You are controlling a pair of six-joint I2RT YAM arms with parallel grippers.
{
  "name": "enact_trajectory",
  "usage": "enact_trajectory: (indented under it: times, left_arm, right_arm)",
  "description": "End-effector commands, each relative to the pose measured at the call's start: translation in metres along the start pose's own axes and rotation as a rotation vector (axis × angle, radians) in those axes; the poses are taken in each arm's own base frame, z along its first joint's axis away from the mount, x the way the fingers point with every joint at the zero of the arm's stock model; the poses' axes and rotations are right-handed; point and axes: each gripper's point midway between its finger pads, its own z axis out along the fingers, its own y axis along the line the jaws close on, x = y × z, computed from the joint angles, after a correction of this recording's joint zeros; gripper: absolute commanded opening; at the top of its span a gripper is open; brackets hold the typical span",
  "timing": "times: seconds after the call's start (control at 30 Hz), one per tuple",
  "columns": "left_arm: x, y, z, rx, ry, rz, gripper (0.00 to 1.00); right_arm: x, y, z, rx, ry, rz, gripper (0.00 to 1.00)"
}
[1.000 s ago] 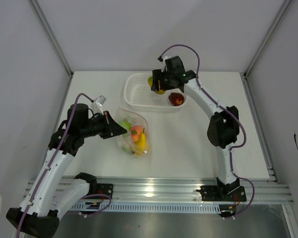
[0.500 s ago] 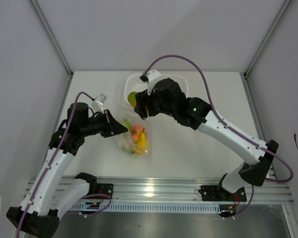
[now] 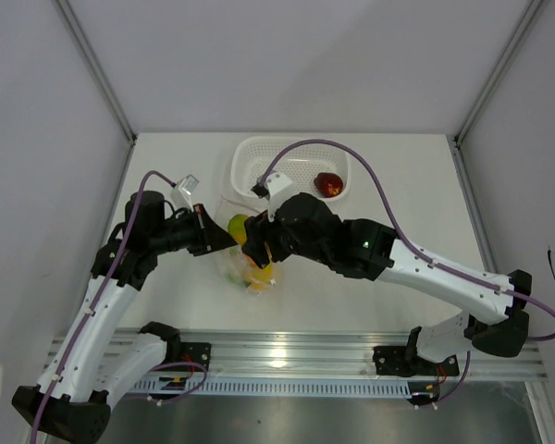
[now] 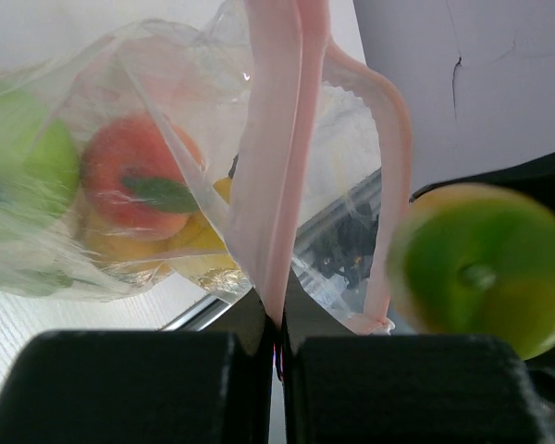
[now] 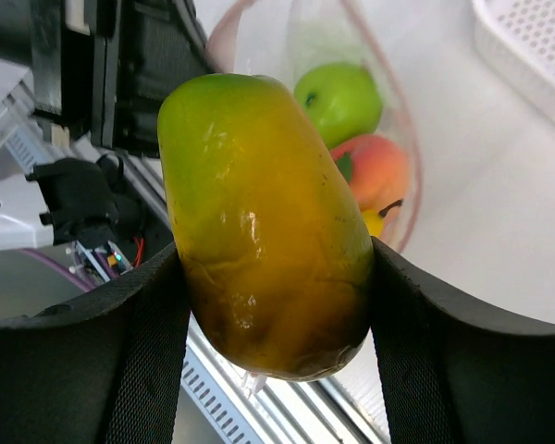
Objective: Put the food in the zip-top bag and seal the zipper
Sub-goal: Place the fake fruit in the zipper food storage bag.
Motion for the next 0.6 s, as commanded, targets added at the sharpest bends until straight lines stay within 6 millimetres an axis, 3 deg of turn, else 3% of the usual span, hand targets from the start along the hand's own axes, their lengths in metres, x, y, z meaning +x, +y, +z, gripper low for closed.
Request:
enact_trajectory:
  times: [0.0, 0.17, 0.2, 0.37, 0.43, 0.47, 0.5, 0.57]
  left_arm:
    - [-0.005, -0.013, -0.003, 0.051, -0.018, 0.04, 0.01]
    - [-0.005, -0.015, -0.003, 0.06, -0.014, 0.036, 0.01]
    - [-0.004, -0.014, -0.003, 0.058, -0.014, 0.035, 0.01]
    - [-0.004, -0.014, -0.004, 0.057, -0.015, 0.035, 0.01]
    - [-0.003, -0.014, -0.005, 0.057, -0.015, 0.037, 0.0]
    - [-0.003, -0.015, -0.006, 0.057, -0.015, 0.038, 0.0]
    - [-0.002, -0.015, -0.006, 0.057, -0.015, 0.038, 0.0]
    - [-0.002, -0.013, -0.006, 0.054, -0.014, 0.037, 0.01]
  right_arm:
    - [0.001, 0.011, 0.002, -0.023, -0.022, 0.051, 0.06]
    - [0.006, 0.008, 0.015, 0.007, -0.003, 0.036, 0.23]
    - [0.006, 0.007, 0.018, 0.014, -0.002, 0.033, 0.31]
    - [0.001, -0.004, 0.031, 0.074, 0.009, 0.018, 0.52]
    - [-0.002, -0.008, 0.034, 0.097, 0.01, 0.014, 0.72]
    - [-0.003, -0.012, 0.034, 0.116, 0.009, 0.006, 0.77]
    - [-0.005, -0.011, 0.035, 0.116, 0.005, -0.007, 0.98]
    - [-0.011, -0.011, 0.034, 0.113, -0.015, -0.016, 0.99]
